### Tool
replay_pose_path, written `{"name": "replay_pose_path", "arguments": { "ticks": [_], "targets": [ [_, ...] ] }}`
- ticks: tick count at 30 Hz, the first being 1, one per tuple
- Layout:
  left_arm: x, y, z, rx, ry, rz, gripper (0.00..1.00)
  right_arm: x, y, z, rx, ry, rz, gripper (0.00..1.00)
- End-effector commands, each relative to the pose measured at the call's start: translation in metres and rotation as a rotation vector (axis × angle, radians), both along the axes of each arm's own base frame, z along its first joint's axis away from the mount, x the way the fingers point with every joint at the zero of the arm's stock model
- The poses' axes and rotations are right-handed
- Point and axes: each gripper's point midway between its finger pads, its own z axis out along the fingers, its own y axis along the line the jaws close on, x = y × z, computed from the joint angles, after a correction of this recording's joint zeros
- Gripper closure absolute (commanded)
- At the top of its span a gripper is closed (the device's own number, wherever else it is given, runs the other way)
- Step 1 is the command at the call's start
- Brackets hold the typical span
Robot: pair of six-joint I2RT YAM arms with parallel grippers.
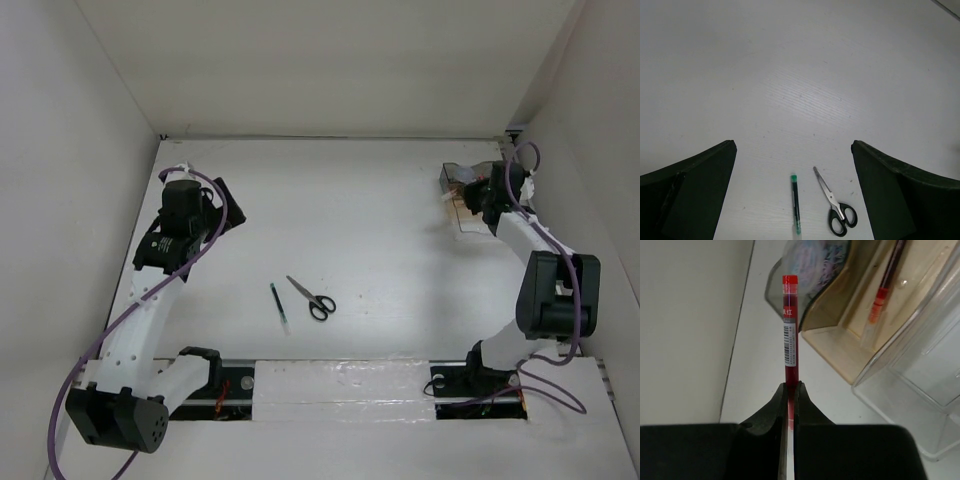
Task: Sort the stationery into containers
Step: Place the pen in the storage box.
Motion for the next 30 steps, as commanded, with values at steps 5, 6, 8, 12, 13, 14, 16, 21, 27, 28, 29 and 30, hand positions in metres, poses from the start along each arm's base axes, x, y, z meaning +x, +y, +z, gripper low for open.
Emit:
{"name": "replay_pose_path", "arguments": {
  "ticks": [5,6,8,12,13,14,16,21,27,28,29,30],
  "targets": [
    [0.002,-0.009,-0.001,-0.011,-0.018,-0.057,0.00,0.038,-0.010,0.057,0.132,-0.229,-0.080,1.00],
    [0.002,-0.011,-0.001,-0.016,-0.017,-0.064,0.00,0.040,-0.020,0.049,0.128,-0.214,-0.105,1.00],
    [0.002,-0.011,-0.001,-0.016,-0.017,-0.064,0.00,0.043,-0.036,0.046,0.121,-0.198,-0.143,1.00],
    [0.003,-0.012,0.001,-0.022,-0.026,-0.072,0.00,0.047,-0.059,0.028,0.094,-0.127,-0.211,1.00],
    [0.003,-0.012,0.001,-0.022,-0.026,-0.072,0.00,0.045,-0.066,0.021,0.095,-0.109,-0.226,1.00],
    [0.004,-0.013,0.005,-0.025,-0.044,-0.072,0.00,0.045,-0.068,0.021,0.090,-0.109,-0.234,1.00],
    [0.004,-0.013,0.005,-0.025,-0.044,-0.072,0.00,0.041,-0.081,0.017,0.084,-0.101,-0.267,1.00],
    [0.005,-0.014,0.003,-0.029,-0.034,-0.079,0.00,0.041,-0.082,-0.004,0.092,-0.059,-0.283,1.00],
    [0.005,-0.014,0.003,-0.029,-0.034,-0.079,0.00,0.047,-0.081,-0.030,0.112,-0.010,-0.279,1.00],
    [0.005,-0.014,0.003,-0.029,-0.034,-0.079,0.00,0.047,-0.081,-0.035,0.120,-0.001,-0.284,1.00],
    [0.005,-0.014,0.003,-0.029,-0.034,-0.079,0.00,0.046,-0.080,-0.037,0.129,0.008,-0.290,1.00],
    [0.005,-0.014,0.003,-0.029,-0.034,-0.079,0.00,0.042,-0.082,-0.043,0.123,0.023,-0.301,1.00]
  ]
}}
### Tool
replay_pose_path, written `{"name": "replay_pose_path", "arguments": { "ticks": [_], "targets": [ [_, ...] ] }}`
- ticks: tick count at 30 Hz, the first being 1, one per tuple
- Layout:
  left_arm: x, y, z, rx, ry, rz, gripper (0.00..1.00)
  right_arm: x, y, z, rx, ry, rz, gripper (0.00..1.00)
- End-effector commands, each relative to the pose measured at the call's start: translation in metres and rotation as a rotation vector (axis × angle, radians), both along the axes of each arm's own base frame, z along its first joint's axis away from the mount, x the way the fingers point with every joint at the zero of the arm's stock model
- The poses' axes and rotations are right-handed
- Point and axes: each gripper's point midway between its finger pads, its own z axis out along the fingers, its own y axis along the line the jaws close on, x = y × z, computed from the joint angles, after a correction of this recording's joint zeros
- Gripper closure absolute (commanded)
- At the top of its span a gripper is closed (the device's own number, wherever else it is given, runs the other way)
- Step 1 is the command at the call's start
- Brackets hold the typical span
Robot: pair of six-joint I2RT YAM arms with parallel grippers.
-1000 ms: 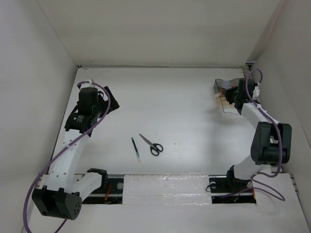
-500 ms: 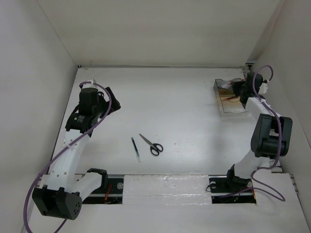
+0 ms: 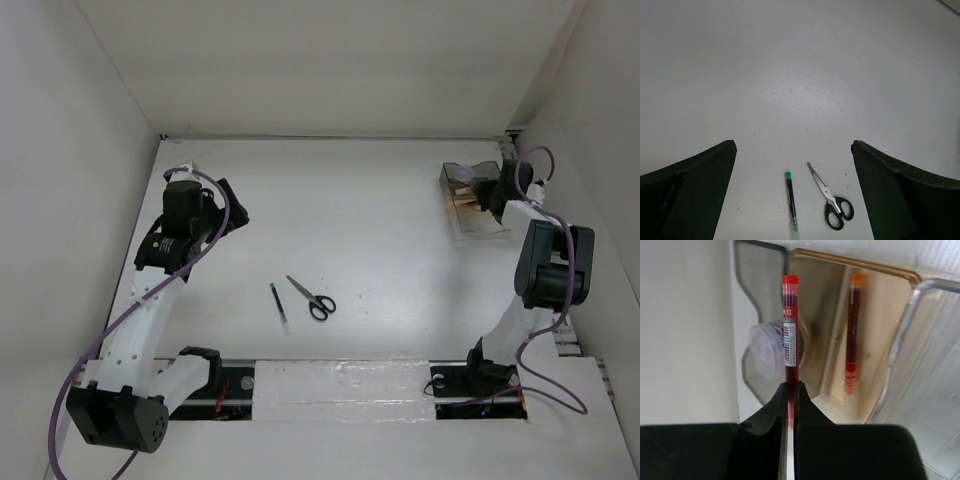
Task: Sort the stationery into containers
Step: Place the pen in the storage box, then pick up the pen from the center of the board.
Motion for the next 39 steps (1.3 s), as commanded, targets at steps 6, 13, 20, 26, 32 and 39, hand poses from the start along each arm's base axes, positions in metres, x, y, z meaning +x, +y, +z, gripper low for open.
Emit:
{"name": "replay_pose_path", "arguments": {
  "ticks": [6,13,20,26,32,39],
  "targets": [
    [0.003,-0.004,0.005,0.004,-0.030,-0.030,0.00,-0.001,-0.007,0.009,0.006,-0.029,-0.062,1.00],
    [0.003,-0.005,0.005,-0.001,-0.030,-0.037,0.00,-0.001,-0.007,-0.004,0.001,0.011,-0.049,0.97],
    [0.003,-0.005,0.005,-0.001,-0.030,-0.037,0.00,-0.001,-0.007,-0.004,-0.006,0.014,-0.043,0.49],
    [0.003,-0.005,0.005,-0.001,-0.030,-0.037,0.00,0.000,0.003,0.025,-0.046,-0.046,-0.023,0.40],
    [0.003,-0.002,0.008,-0.002,-0.030,-0.015,0.00,0.002,0.048,0.089,-0.204,-0.157,0.085,0.39],
    [-0.006,0.059,0.020,0.047,-0.047,0.337,0.00,-0.020,0.231,0.152,-0.494,-0.242,0.586,0.39]
  ]
}}
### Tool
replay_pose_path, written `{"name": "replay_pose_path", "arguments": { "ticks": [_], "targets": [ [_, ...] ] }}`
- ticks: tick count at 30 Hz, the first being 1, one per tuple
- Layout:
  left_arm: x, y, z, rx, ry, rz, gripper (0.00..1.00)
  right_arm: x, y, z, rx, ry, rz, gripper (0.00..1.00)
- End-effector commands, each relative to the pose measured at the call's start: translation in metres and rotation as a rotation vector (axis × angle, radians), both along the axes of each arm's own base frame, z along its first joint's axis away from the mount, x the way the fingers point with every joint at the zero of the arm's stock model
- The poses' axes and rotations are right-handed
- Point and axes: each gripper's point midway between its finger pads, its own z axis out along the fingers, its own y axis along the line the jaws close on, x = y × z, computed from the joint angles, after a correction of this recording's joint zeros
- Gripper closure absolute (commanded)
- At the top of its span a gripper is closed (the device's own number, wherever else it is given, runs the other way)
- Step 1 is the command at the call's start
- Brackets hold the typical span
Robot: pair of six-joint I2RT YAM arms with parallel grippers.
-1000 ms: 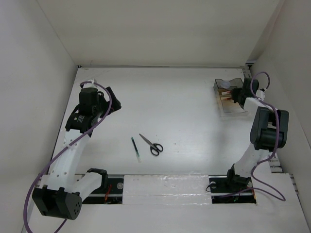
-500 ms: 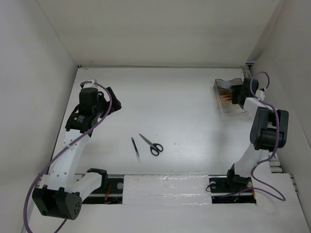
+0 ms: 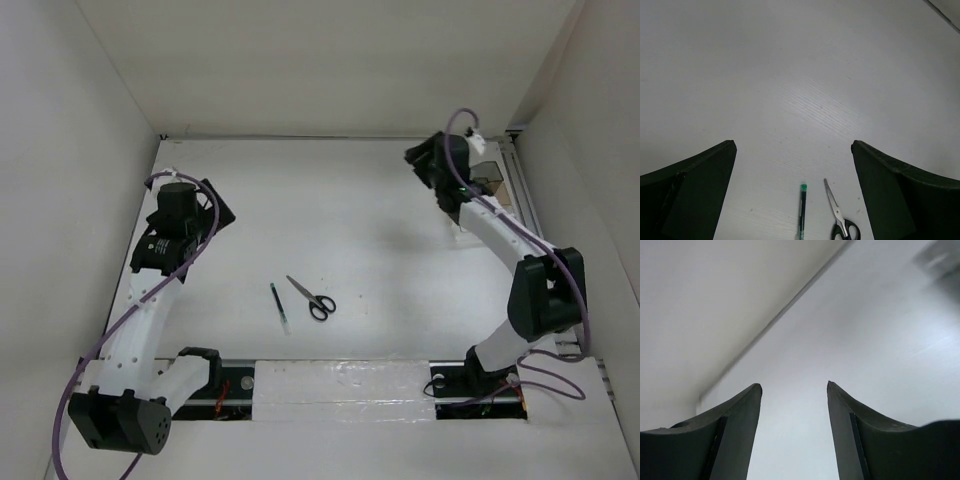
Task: Sort the stationery into containers
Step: Pick up the pen from the center of the board.
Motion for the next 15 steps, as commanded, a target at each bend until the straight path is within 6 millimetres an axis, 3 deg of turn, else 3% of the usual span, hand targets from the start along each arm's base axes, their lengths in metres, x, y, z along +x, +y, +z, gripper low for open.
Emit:
{"name": "replay_pose_path", "arguments": {
  "ticks": [1,2,4,5,8,9,10,12,13,15],
  "targets": [
    [-0.008,0.039,0.019,0.039,-0.032,0.228,0.00,-0.025,0.093,0.039,-0.224,-0.047,0.279,0.39],
    [-0.009,0.041,0.018,0.025,-0.032,0.260,0.00,-0.054,0.142,0.030,-0.261,-0.006,0.395,0.39],
    [-0.013,0.045,0.021,0.026,-0.045,0.290,0.00,-0.079,0.191,0.016,-0.323,0.005,0.517,0.39],
    [-0.016,0.052,0.027,0.041,-0.061,0.328,0.00,-0.110,0.229,0.004,-0.342,0.025,0.621,0.39],
    [-0.028,0.066,0.040,0.041,-0.117,0.415,0.00,-0.148,0.271,-0.023,-0.396,0.075,0.715,0.39],
    [-0.031,0.068,0.045,0.036,-0.137,0.433,0.00,-0.174,0.293,-0.030,-0.422,0.084,0.779,0.39],
    [-0.033,0.070,0.048,0.029,-0.153,0.447,0.00,-0.186,0.306,-0.036,-0.440,0.093,0.811,0.39],
    [-0.037,0.071,0.055,0.018,-0.183,0.460,0.00,-0.208,0.321,-0.046,-0.488,0.114,0.839,0.39],
    [-0.041,0.072,0.057,0.016,-0.188,0.460,0.00,-0.227,0.337,-0.044,-0.504,0.104,0.879,0.39],
    [-0.045,0.074,0.058,0.016,-0.195,0.476,0.00,-0.237,0.343,-0.062,-0.558,0.149,0.873,0.39]
  ]
}}
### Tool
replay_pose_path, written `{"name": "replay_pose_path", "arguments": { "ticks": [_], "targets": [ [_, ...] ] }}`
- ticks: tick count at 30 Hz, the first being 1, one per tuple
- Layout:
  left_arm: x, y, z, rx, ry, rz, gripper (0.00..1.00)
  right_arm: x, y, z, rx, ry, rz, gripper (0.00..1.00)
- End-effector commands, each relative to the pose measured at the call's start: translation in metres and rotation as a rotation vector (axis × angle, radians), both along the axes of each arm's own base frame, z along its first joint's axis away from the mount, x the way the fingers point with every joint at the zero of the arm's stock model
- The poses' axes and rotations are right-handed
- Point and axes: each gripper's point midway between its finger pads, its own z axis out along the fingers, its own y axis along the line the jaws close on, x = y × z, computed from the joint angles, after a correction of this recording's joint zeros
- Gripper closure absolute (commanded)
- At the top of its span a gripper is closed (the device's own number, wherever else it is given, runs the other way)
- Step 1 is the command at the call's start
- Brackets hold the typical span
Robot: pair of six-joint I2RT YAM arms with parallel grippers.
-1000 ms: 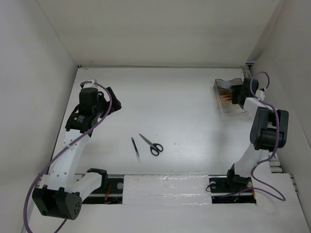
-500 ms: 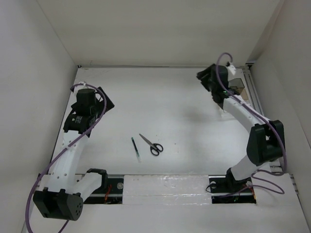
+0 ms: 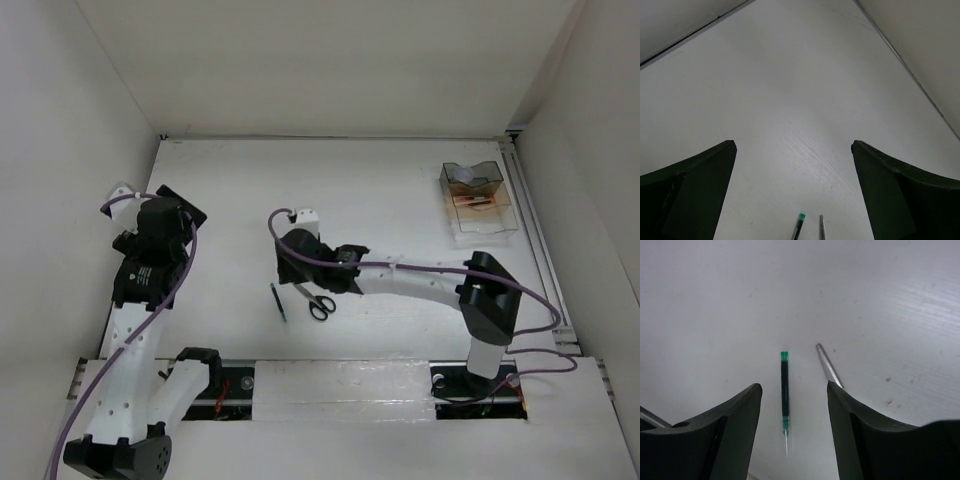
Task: Sort the stationery into containers
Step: Pick up the pen from the center of the board.
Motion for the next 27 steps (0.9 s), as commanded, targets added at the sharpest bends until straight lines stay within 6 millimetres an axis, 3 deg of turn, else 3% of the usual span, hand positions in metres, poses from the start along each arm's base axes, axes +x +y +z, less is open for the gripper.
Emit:
{"name": "replay_pose_path", "arguments": {
  "ticks": [1,5,6,21,24,27],
  "targets": [
    [-0.007,0.014,0.019,0.005,-0.059,0.091,0.00,-0.019,0.010,0.005,-0.096,-0.040,-0.001,0.39],
    [-0.011,0.014,0.020,0.004,-0.070,0.091,0.00,-0.051,0.029,-0.017,-0.150,-0.035,0.060,0.39],
    [-0.010,0.014,0.022,0.009,-0.078,0.087,0.00,-0.057,0.029,-0.031,-0.180,-0.018,0.065,0.39],
    [-0.007,0.008,0.018,0.007,-0.067,0.046,0.00,-0.076,0.041,-0.103,-0.289,0.068,0.127,0.45],
    [-0.005,0.008,0.016,0.008,-0.056,0.046,0.00,-0.075,0.045,-0.116,-0.299,0.093,0.134,0.51],
    [-0.005,0.008,0.016,0.008,-0.056,0.046,0.00,-0.078,0.049,-0.126,-0.305,0.111,0.157,0.77]
  ]
}}
